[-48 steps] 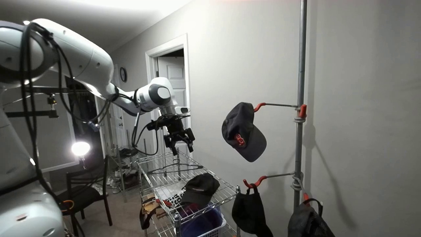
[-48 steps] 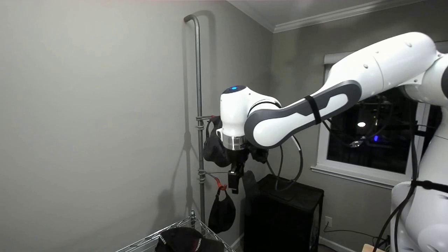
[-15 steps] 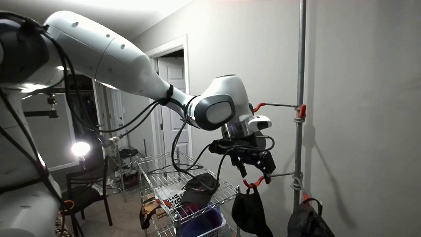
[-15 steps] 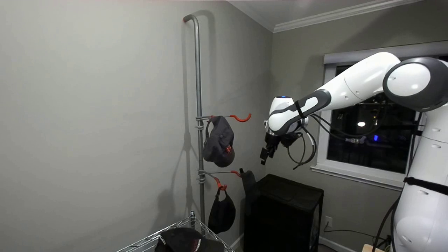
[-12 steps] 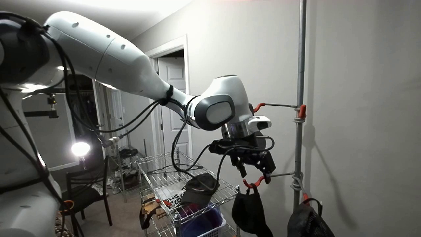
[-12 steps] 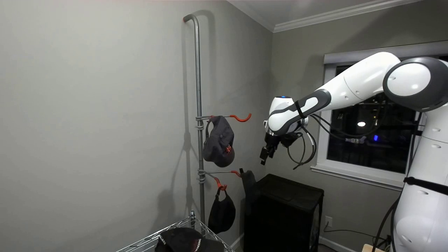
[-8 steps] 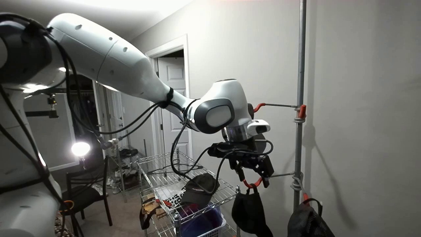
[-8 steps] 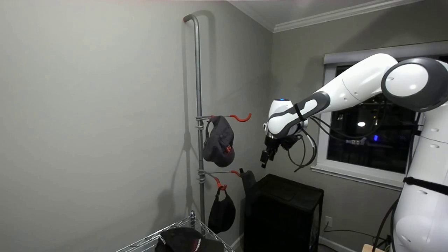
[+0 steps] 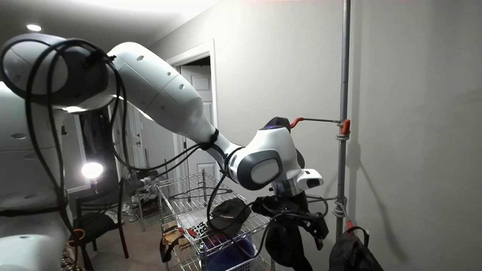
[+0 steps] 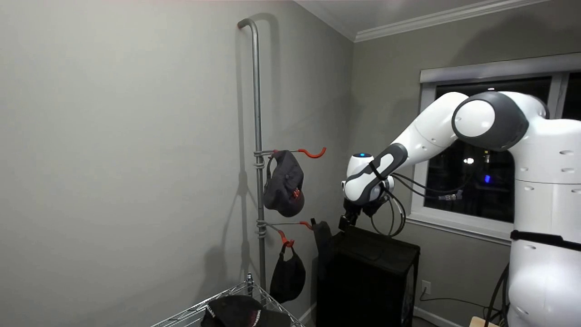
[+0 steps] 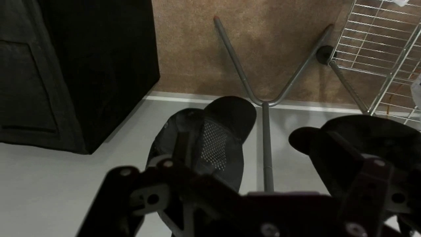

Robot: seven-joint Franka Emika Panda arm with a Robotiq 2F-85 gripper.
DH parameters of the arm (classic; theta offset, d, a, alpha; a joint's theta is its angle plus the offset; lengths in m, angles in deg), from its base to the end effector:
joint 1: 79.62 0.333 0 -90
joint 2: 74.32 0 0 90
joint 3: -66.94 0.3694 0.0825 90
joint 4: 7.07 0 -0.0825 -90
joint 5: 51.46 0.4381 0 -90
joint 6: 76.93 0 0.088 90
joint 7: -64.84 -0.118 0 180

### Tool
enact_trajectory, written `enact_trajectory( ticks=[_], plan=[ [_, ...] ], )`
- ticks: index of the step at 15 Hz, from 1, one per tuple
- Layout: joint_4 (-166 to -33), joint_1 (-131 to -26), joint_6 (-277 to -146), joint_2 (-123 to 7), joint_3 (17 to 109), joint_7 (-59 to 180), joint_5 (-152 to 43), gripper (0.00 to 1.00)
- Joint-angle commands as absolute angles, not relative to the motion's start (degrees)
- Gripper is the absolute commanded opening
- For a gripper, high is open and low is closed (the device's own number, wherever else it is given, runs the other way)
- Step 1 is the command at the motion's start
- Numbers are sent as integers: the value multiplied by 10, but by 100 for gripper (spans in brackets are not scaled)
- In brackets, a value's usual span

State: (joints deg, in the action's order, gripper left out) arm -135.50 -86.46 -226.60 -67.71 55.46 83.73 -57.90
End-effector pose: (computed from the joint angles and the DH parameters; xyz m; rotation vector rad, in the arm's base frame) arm 0.5774 -0.1881 0.3481 2.9524 0.1536 0.3179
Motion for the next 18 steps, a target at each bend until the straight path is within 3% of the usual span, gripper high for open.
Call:
enact_trajectory(
  ticks=[1, 10, 14, 18],
  plan=[
    [-1361, -898, -2339, -626, 567, 872, -564, 100],
    [-1296, -980, -2504, -494, 637, 869, -536, 100],
    [-1223, -1060, -2506, -433, 741, 884, -466, 100],
    [-1165, -1094, -2498, -385, 772, 869, -471, 100]
  ],
)
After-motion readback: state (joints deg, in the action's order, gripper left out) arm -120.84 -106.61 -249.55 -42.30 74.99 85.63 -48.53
